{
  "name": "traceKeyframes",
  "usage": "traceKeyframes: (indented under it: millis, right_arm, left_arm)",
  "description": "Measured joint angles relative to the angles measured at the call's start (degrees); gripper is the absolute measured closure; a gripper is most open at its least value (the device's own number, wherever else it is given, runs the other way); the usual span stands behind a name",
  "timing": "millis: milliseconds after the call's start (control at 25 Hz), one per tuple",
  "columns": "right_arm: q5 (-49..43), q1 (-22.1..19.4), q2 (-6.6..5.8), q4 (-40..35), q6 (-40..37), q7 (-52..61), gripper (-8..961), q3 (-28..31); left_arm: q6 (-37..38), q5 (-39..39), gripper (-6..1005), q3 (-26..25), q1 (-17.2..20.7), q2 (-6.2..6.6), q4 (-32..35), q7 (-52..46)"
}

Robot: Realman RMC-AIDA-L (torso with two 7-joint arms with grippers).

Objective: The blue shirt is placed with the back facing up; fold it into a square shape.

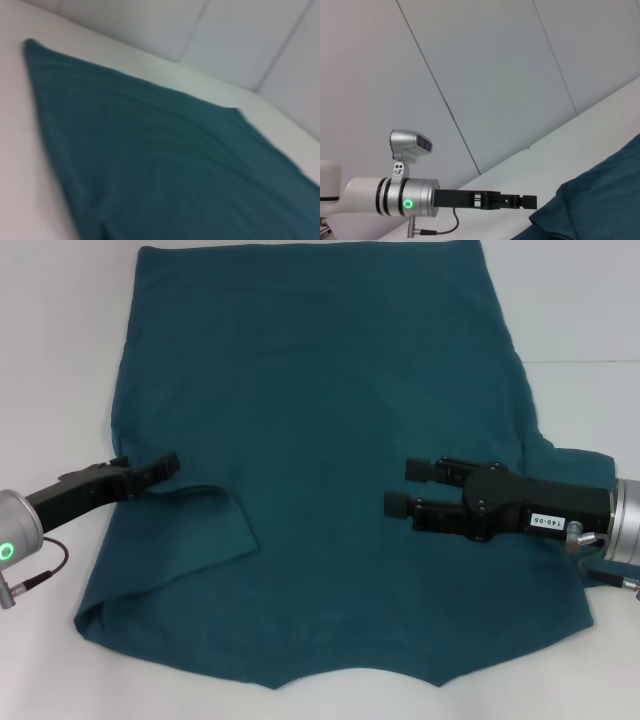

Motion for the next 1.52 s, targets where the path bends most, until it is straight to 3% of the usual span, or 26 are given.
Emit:
traceKeyframes:
  millis: [280,560,800,1280,1520]
  right_arm:
    - [0.0,0.0,0.07,0.0,0.0,0.0,101,0.0]
    - [0.0,-0.1,0.09,0.0,0.1,0.0,101,0.0]
    - [0.0,-0.3,0.09,0.0,0.0,0.0,101,0.0]
    - [0.0,-0.9,-0.01,0.0,-0.1,-0.1,101,0.1]
    - [0.0,-1.6,-0.08,-0.1,-0.1,0.0,101,0.9]
  left_arm:
    - [-8.0,0.0,98,0.4,-0.8,-0.02,-1.8,0.1]
    - [-8.3,0.1,98,1.6,-1.3,0.02,-3.0,0.5]
    - [-7.3,0.1,98,6.0,-2.7,-0.05,-4.5,0.1]
    - [-2.9,-1.3,99,7.8,-4.6,0.06,-4.3,0.5]
    - [10.3,-2.9,99,7.5,-1.4,0.18,-0.6,3.2]
